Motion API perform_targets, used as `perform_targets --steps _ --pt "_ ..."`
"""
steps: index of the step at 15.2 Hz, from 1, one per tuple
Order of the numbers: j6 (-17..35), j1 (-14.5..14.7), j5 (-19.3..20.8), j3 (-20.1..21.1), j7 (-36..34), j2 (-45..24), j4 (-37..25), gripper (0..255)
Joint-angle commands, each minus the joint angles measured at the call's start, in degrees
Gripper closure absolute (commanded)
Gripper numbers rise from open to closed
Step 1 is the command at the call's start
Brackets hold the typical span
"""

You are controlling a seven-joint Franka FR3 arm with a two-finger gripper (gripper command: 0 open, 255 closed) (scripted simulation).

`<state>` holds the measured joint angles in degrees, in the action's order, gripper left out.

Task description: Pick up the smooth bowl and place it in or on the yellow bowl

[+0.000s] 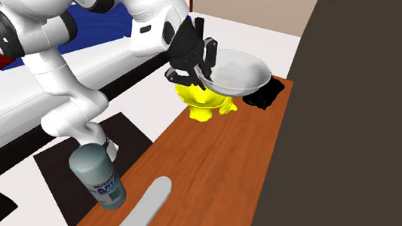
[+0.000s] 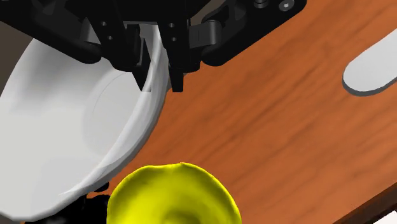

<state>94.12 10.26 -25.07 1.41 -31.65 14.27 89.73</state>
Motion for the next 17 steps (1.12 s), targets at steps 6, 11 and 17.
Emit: perform_targets --steps 6,11,17 --pt "1.0 1.5 -0.2 4.1 -5.7 12.4 10.9 255" --pt "2.9 1.9 -0.8 5.6 -6.6 16.8 16.6 255" --pt "6.9 2.0 -1.5 5.9 -5.0 19.1 23.2 255"
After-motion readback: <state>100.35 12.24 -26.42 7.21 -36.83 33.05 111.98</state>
